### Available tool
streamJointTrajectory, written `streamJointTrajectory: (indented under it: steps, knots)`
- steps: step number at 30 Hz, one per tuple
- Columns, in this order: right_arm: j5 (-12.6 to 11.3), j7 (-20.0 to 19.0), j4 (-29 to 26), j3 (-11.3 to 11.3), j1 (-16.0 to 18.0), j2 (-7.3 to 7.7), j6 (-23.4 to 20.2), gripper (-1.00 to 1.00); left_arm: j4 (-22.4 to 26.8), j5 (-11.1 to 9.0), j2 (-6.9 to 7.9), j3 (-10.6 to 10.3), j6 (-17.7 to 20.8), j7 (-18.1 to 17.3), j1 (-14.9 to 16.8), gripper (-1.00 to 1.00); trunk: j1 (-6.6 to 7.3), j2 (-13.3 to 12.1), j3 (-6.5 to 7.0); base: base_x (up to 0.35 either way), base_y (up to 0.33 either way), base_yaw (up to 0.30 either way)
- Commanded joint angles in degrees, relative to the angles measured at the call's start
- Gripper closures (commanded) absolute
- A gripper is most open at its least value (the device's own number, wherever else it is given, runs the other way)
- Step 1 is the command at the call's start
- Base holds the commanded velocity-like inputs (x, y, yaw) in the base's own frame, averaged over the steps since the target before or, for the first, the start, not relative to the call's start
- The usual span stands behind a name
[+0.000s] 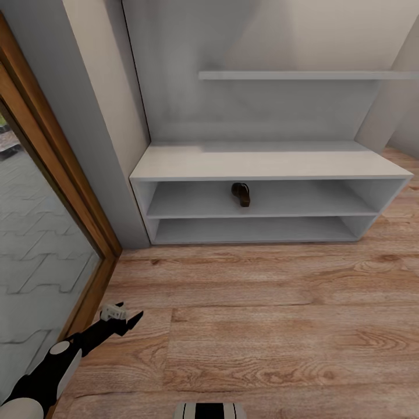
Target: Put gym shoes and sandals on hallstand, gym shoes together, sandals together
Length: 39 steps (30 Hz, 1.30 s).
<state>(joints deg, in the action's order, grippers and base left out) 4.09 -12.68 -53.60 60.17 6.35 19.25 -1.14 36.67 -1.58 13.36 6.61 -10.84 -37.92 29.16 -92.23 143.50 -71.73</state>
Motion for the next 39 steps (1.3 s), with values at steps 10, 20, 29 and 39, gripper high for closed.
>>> streamJointTrajectory:
  steps: [10, 20, 29, 39]
  knots:
    - [0.3, 0.9, 0.7, -34.5, 7.8, -4.35, -1.6, 1.0, -0.3, 0.0, -0.02, 0.0, -0.1, -0.5, 0.0, -1.0, 0.01, 0.0, -0.04, 0.0, 0.0, 0.0]
    - [0.5, 9.2, 6.9, -49.0, 21.5, -14.5, -11.4, 1.0, -0.3, 0.4, -0.04, -0.1, -0.2, -0.5, -0.1, -1.0, 0.01, 0.0, -0.04, 0.0, 0.0, 0.0]
    - [0.5, 15.6, 13.6, -56.0, 31.6, -21.33, -13.0, 1.0, 0.3, 0.2, -0.01, 0.0, -0.3, -0.6, -1.2, -1.0, 0.01, 0.0, -0.04, 0.0, 0.0, 0.0]
    - [0.5, 16.4, 17.7, -63.4, 42.7, -27.96, -19.8, 1.0, 0.4, 0.2, 0.07, -0.1, -0.8, -0.7, -1.4, -1.0, 0.01, 0.0, -0.04, 0.0, 0.0, 0.0]
